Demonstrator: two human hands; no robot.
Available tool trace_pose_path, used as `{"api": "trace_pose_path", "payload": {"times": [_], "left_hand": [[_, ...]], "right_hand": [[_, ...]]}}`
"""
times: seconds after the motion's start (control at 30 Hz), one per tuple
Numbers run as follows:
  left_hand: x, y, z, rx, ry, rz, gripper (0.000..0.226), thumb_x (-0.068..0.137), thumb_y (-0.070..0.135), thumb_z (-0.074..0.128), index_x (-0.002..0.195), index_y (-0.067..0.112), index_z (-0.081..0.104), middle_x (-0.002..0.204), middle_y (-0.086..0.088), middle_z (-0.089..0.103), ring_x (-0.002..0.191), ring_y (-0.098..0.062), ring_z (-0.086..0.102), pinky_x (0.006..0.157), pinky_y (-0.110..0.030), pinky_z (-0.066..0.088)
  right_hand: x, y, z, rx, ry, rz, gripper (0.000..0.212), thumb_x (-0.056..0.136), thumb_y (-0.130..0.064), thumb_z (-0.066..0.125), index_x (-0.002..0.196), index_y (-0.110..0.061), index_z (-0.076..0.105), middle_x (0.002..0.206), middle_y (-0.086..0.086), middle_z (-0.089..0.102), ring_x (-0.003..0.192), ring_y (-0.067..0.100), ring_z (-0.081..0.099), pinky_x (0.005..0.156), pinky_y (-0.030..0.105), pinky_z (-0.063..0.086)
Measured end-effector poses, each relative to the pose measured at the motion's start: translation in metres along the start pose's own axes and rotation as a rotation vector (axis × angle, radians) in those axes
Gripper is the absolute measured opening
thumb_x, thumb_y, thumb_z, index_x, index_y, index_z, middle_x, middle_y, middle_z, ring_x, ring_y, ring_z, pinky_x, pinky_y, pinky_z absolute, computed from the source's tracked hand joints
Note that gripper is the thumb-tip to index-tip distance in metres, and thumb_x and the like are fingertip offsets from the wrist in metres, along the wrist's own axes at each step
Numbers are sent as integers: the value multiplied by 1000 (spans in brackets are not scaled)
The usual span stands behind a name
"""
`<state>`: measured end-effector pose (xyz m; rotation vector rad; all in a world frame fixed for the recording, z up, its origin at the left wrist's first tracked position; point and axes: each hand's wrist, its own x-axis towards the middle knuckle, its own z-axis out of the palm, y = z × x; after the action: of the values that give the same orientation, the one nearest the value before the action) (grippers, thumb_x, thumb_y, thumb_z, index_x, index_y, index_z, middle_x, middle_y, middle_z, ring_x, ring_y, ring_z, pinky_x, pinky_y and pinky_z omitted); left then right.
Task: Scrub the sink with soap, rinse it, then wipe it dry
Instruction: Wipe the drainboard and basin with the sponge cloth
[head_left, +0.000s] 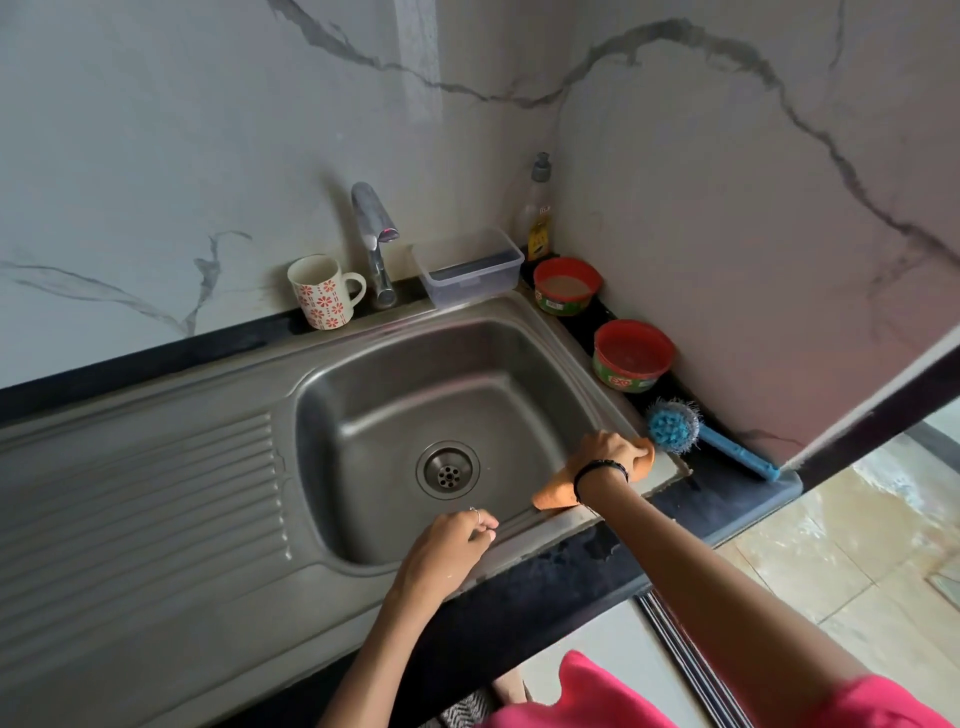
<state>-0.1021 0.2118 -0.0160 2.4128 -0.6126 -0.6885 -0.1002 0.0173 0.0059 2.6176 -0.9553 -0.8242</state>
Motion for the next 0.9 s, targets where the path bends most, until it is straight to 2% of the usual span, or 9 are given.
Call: {"api": "trace_pose_path", "payload": {"times": [0.1, 0.23, 0.27, 0.37, 0.53, 0.63, 0.73, 0.83, 0.9], "left_hand": [[-6, -5, 2, -2, 12, -11, 27, 94, 24, 46, 116, 23, 62, 117, 4, 65, 109, -12, 58, 92, -23, 43], [-12, -11, 3, 1, 10, -33, 27, 93, 24, 47, 116, 23, 63, 116, 4, 66, 110, -12, 58, 95, -26, 44], [-13, -13, 2, 9, 13, -34, 28, 93, 23, 48, 116, 22, 63, 116, 4, 66, 111, -13, 58, 95, -26, 43], [-18, -18, -1, 19, 28, -51, 27, 93, 24, 48, 115, 22, 63, 116, 5, 66, 113, -15, 56, 98, -28, 42], [-25, -30, -7, -6, 42, -96, 25, 92, 24, 50, 112, 23, 65, 115, 5, 66, 115, -17, 55, 100, -31, 41], [-31, -34, -9, -14, 53, -106, 25, 92, 25, 50, 113, 23, 64, 115, 5, 66, 116, -17, 54, 100, -33, 41], [-37, -39, -10, -22, 66, -115, 26, 92, 26, 49, 113, 24, 64, 115, 4, 66, 116, -18, 53, 100, -33, 41], [-43, -42, -10, -25, 90, -126, 26, 93, 26, 49, 115, 24, 63, 116, 4, 65, 119, -20, 51, 105, -37, 36], [-49, -42, -11, 11, 120, -139, 28, 94, 26, 48, 118, 22, 61, 120, 2, 64, 121, -22, 49, 111, -37, 28]], "right_hand": [[-9, 4, -5, -63, 5, -42, 85, 43, -76, 44, 95, -12, 62, 93, 9, 62, 83, 27, 60, 79, 39, 45], [-18, 9, -5, -24, -7, -41, 76, 48, -69, 40, 92, -12, 65, 92, 10, 62, 83, 30, 59, 73, 35, 48], [-21, 9, -6, -11, -11, -40, 72, 50, -68, 41, 89, -13, 66, 90, 9, 62, 81, 30, 60, 72, 34, 48], [-27, 6, -7, 62, -6, -3, 76, 31, -71, 37, 73, -16, 67, 73, 6, 62, 64, 26, 59, 71, 34, 47], [-33, 8, -6, 237, -15, 32, 86, 29, -80, 36, 74, -13, 67, 64, 3, 61, 58, 22, 60, 62, 24, 52], [-41, 10, -6, 333, 29, 62, 89, 39, -87, 39, 79, -11, 65, 65, 2, 58, 64, 21, 60, 64, 24, 52], [-43, 11, -3, 427, 45, 47, 87, 57, -85, 41, 93, -9, 65, 82, 6, 61, 89, 25, 64, 68, 26, 50], [-47, 2, -1, 491, 28, -13, 59, 86, -53, 45, 116, -5, 61, 116, 11, 62, 113, 26, 57, 87, 31, 48], [-51, -8, 2, 480, 20, -52, 48, 90, -43, 45, 118, -7, 61, 121, 9, 61, 115, 25, 57, 91, 30, 47]]}}
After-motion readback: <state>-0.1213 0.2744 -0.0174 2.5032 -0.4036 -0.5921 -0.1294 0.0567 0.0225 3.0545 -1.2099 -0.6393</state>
